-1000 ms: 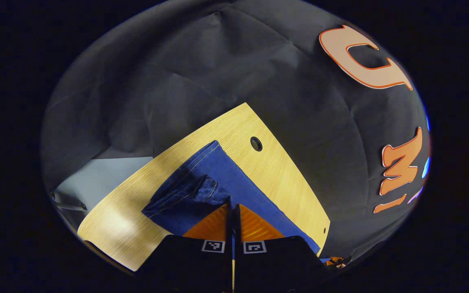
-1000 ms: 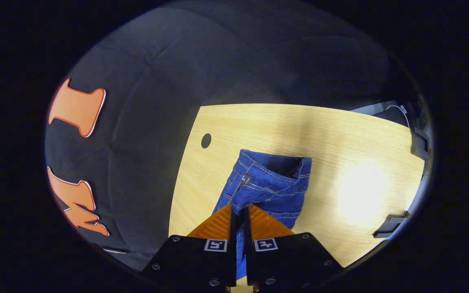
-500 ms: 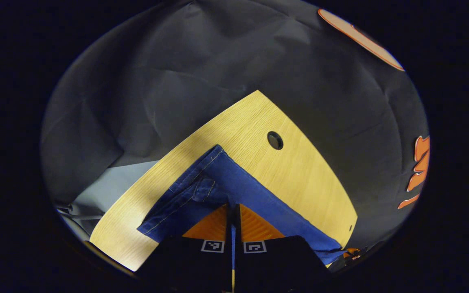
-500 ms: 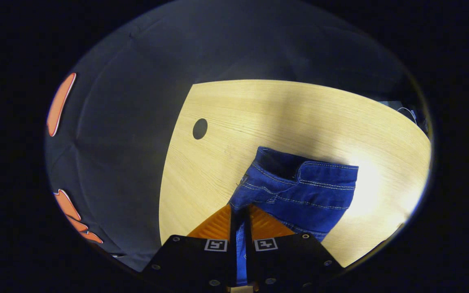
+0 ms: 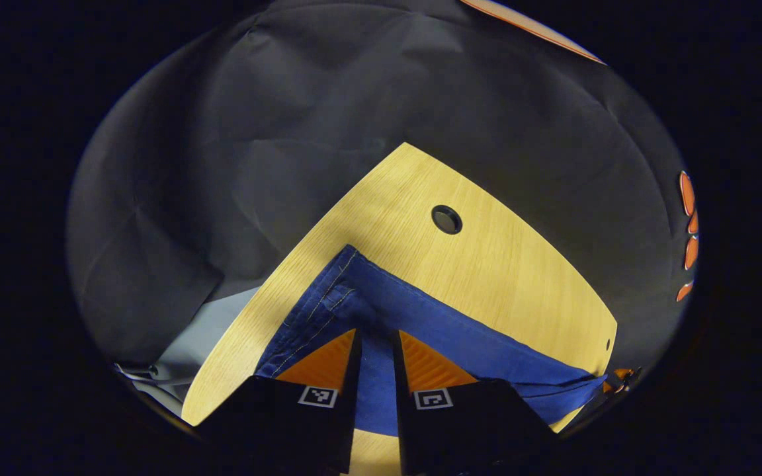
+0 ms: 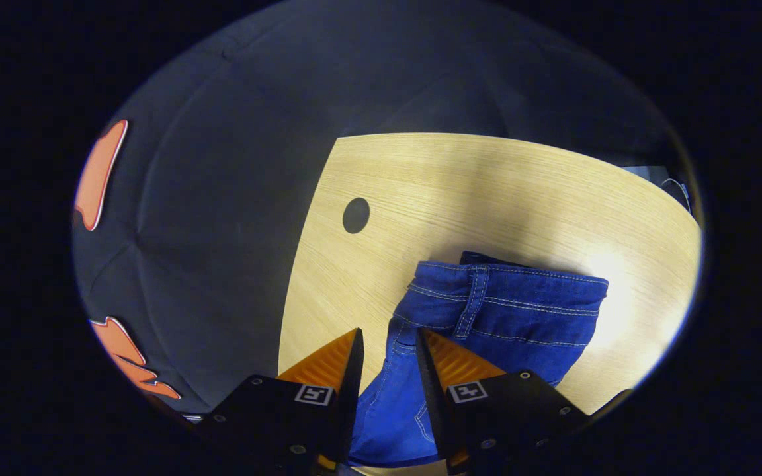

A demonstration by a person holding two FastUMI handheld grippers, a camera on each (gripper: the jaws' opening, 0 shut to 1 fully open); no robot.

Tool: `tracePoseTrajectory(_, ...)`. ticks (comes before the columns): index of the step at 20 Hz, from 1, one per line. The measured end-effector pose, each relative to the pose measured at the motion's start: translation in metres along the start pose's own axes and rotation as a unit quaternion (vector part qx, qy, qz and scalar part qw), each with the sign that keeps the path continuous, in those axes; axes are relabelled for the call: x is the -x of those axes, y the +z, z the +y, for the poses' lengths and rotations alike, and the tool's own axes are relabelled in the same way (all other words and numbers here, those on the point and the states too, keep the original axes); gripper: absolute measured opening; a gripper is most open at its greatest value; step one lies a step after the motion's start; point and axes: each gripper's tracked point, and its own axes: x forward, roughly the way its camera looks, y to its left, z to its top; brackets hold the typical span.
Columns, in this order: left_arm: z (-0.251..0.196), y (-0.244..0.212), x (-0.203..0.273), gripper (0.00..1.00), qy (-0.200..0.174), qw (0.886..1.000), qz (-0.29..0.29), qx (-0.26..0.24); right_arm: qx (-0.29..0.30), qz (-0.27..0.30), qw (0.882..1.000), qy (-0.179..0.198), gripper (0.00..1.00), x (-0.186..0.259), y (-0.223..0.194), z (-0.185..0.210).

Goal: Grasp the waist and the cuffs of the jeans and fold them to make the two legs overlap; first hold the waist and fold one-third of the jeans toward the cuffs, then hold the cuffs and fold the remaining one-third in the same direction to finish folding.

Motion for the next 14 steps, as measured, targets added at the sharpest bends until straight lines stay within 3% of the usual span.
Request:
tracePoseTrajectory(1,-0.005,0.004,0.011,0.47,0.001,1.000,0.001,-0.019,0.015,-0.009,1.000,-0.003,0.45,0.004,0.001,-0.001)
tracePoseTrajectory(2,-0.007,0.003,0.011,0.67,0.004,0.999,-0.003,-0.036,0.029,-0.018,0.999,-0.006,0.61,0.009,0.002,-0.005)
tracePoseTrajectory(3,-0.011,0.005,0.016,0.87,0.004,0.999,-0.002,-0.044,0.041,-0.023,0.999,-0.009,0.69,0.015,0.003,-0.007)
tracePoseTrajectory(6,-0.023,-0.008,0.021,0.87,-0.010,0.998,0.019,-0.054,0.076,-0.028,0.996,-0.034,0.81,0.036,0.002,-0.024)
tracePoseTrajectory(7,-0.025,-0.013,0.029,0.95,-0.012,0.998,0.022,-0.062,0.091,-0.031,0.994,-0.043,0.87,0.040,0.003,-0.031)
tracePoseTrajectory(11,-0.034,-0.036,0.044,0.98,-0.007,0.993,0.062,-0.102,0.126,-0.029,0.988,-0.082,0.92,0.053,-0.001,-0.062)
tracePoseTrajectory(12,-0.032,-0.045,0.045,0.98,0.001,0.990,0.075,-0.117,0.128,-0.027,0.987,-0.091,0.94,0.054,-0.002,-0.071)
tracePoseTrajectory(14,-0.005,-0.042,0.047,0.99,0.072,0.974,0.074,-0.203,0.125,-0.024,0.986,-0.108,0.96,0.054,-0.002,-0.090)
